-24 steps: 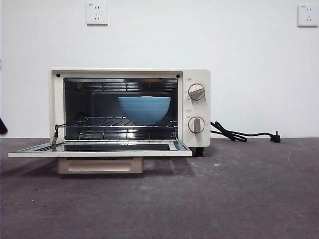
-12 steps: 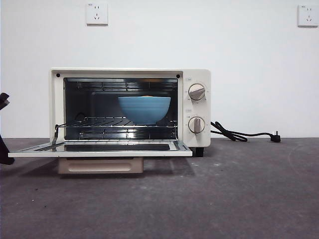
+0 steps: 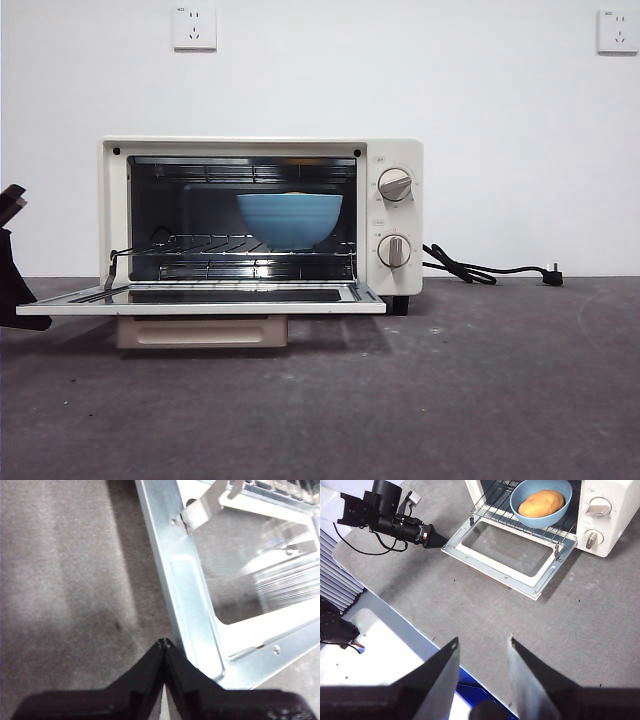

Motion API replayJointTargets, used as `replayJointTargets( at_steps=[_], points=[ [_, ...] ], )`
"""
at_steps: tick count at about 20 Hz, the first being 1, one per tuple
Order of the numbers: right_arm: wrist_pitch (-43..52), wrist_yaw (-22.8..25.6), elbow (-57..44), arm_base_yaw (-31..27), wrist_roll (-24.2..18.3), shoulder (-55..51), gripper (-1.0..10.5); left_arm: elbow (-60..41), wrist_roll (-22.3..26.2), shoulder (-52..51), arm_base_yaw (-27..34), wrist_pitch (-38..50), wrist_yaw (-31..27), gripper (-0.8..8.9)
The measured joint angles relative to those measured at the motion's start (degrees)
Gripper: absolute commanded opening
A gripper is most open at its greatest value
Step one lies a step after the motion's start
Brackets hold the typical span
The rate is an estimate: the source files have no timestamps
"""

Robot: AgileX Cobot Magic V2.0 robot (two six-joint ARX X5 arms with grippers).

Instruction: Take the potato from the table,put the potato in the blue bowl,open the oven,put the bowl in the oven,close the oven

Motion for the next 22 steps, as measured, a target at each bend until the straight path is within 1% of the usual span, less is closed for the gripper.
replayJointTargets(
  at_steps=[5,9,13,16,19,22],
  points=[
    [0.00,0.15,0.00,0.00,0.00,0.00,1.6,0.00,-0.33,0.09,0.28,0.26,2.45,-0.09],
    [0.00,0.15,0.00,0.00,0.00,0.00,1.6,-0.22,-3.34,0.33,0.90,3.89,6.12,-0.09],
    [0.00,0.15,0.00,0.00,0.00,0.00,1.6,-0.22,-8.09,0.33,1.44,10.45,10.73,-0.09],
    [0.00,0.15,0.00,0.00,0.00,0.00,1.6,-0.22,-12.22,0.33,1.27,16.92,14.03,-0.09],
    [0.00,0.17,0.00,0.00,0.00,-0.02,1.6,-0.22,-16.66,0.31,0.92,23.87,14.75,-0.09],
    [0.00,0.15,0.00,0.00,0.00,0.00,1.6,-0.02,-20.90,0.31,0.87,29.86,13.90,-0.09]
  ],
)
